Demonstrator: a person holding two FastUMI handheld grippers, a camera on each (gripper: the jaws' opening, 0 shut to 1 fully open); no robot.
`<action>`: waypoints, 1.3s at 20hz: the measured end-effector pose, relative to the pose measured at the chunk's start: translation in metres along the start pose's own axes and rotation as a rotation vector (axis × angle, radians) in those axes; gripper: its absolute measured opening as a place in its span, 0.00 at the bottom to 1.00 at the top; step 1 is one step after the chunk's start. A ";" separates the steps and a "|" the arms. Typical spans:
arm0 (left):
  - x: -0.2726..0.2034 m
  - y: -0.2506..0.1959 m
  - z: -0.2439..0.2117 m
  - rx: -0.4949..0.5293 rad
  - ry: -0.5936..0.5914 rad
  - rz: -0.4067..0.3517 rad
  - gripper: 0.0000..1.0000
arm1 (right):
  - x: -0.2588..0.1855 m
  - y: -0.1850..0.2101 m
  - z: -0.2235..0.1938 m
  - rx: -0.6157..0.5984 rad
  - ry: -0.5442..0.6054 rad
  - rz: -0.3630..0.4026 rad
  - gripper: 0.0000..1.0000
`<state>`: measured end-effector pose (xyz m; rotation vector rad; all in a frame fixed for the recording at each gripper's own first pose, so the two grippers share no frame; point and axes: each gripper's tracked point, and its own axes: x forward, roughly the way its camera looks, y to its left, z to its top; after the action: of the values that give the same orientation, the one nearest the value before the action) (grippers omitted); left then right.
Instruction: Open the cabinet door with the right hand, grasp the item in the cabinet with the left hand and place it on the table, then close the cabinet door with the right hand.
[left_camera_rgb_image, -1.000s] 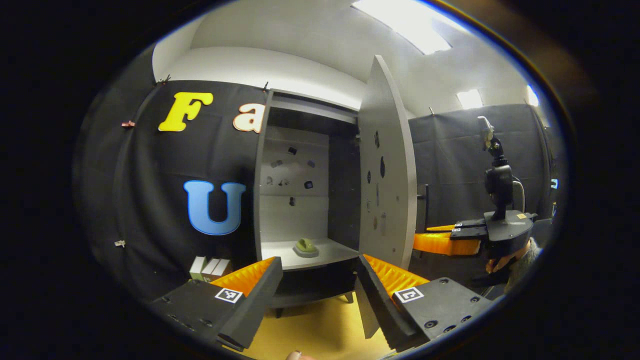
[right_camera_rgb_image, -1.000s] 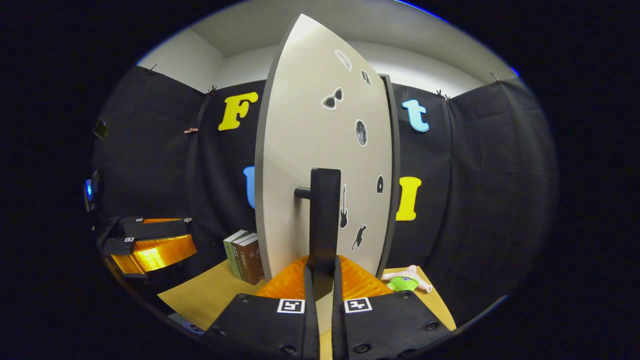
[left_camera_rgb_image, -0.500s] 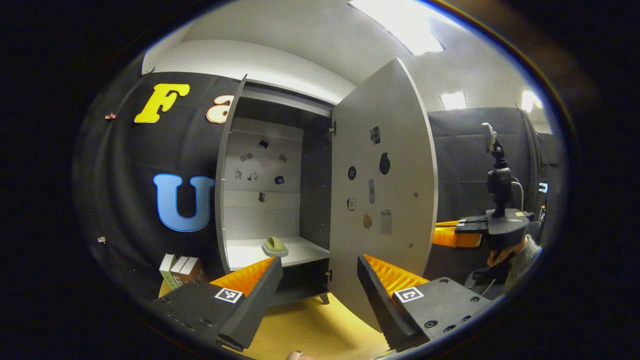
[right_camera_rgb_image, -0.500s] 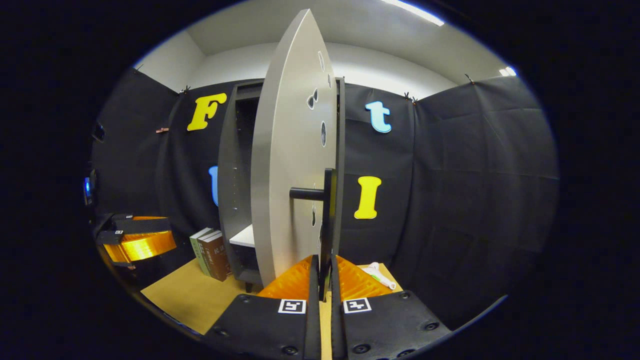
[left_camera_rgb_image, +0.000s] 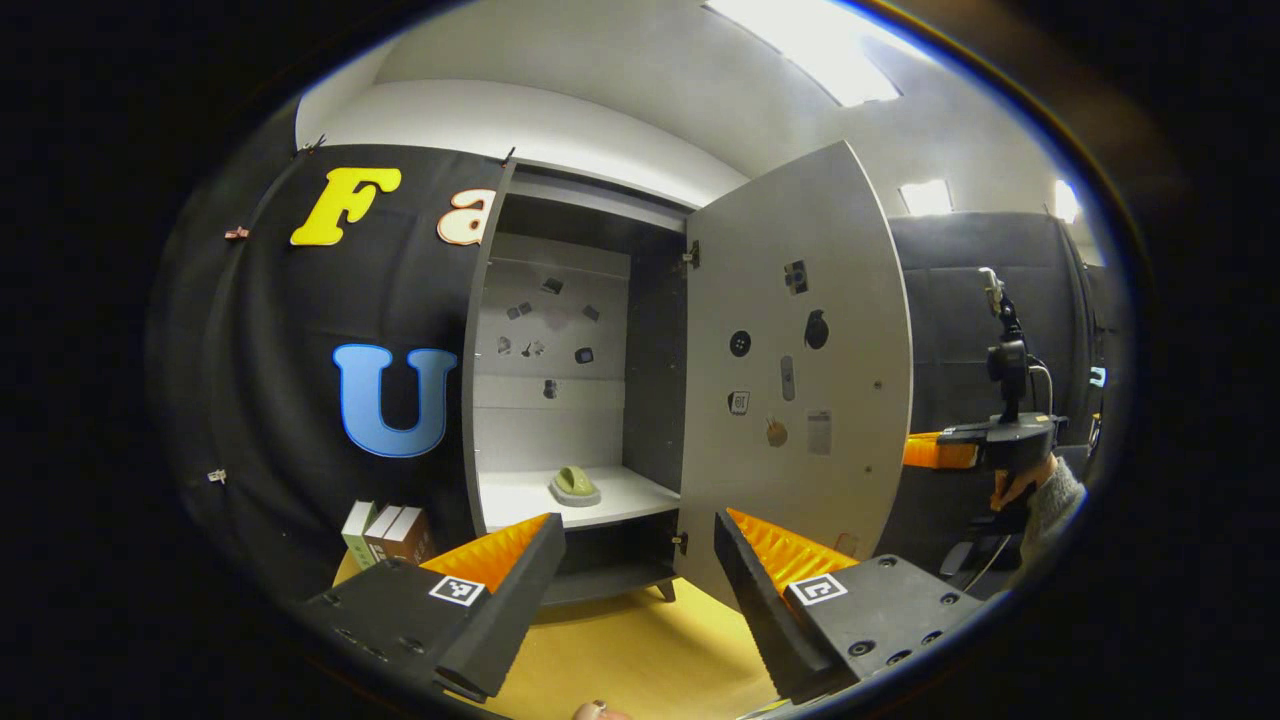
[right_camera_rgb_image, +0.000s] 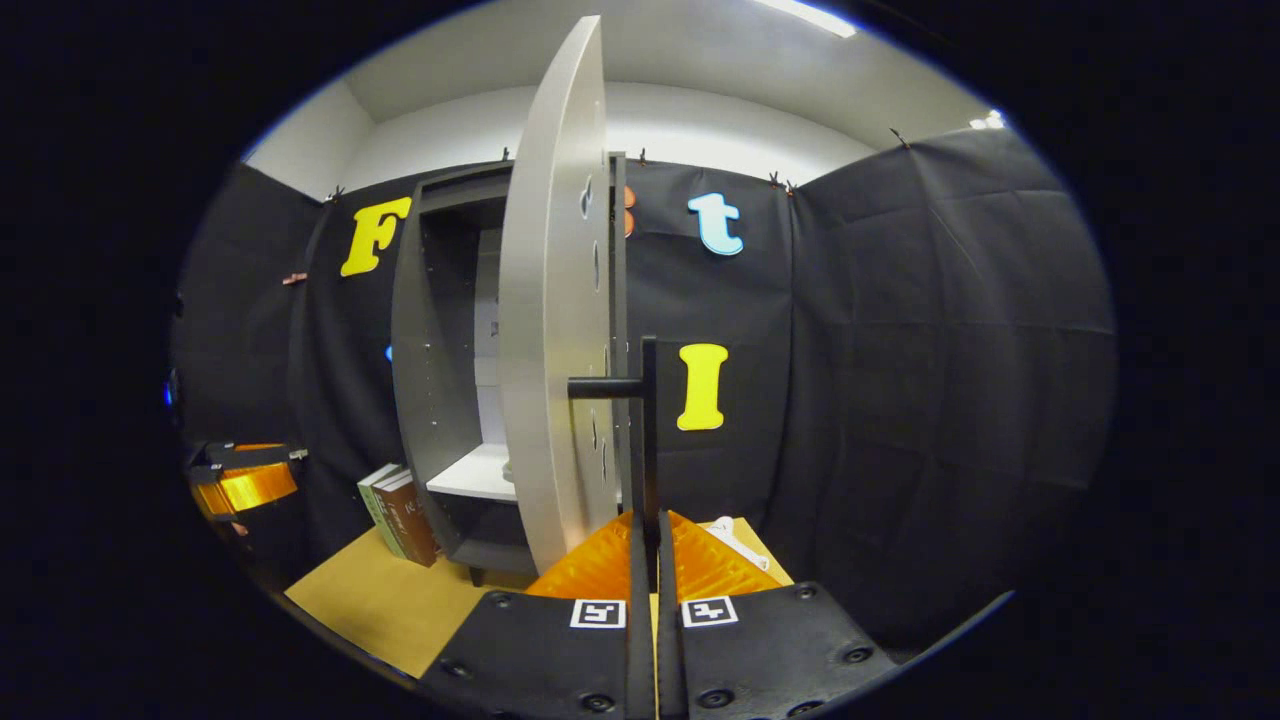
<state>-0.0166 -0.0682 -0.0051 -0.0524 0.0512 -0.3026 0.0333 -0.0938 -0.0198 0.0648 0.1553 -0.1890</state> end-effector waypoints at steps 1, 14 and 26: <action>0.001 0.002 -0.001 0.000 0.001 0.003 0.94 | -0.001 0.000 -0.002 -0.005 0.000 0.008 0.06; 0.052 0.013 -0.012 0.023 0.062 -0.077 0.94 | -0.057 -0.067 -0.042 -0.161 0.042 -0.221 0.13; 0.288 0.068 -0.036 0.035 0.185 0.065 0.95 | -0.004 -0.197 -0.043 -0.155 -0.061 -0.330 0.92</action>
<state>0.2758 -0.0909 -0.0569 0.0127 0.2309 -0.2422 -0.0150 -0.2831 -0.0708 -0.1217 0.1189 -0.5065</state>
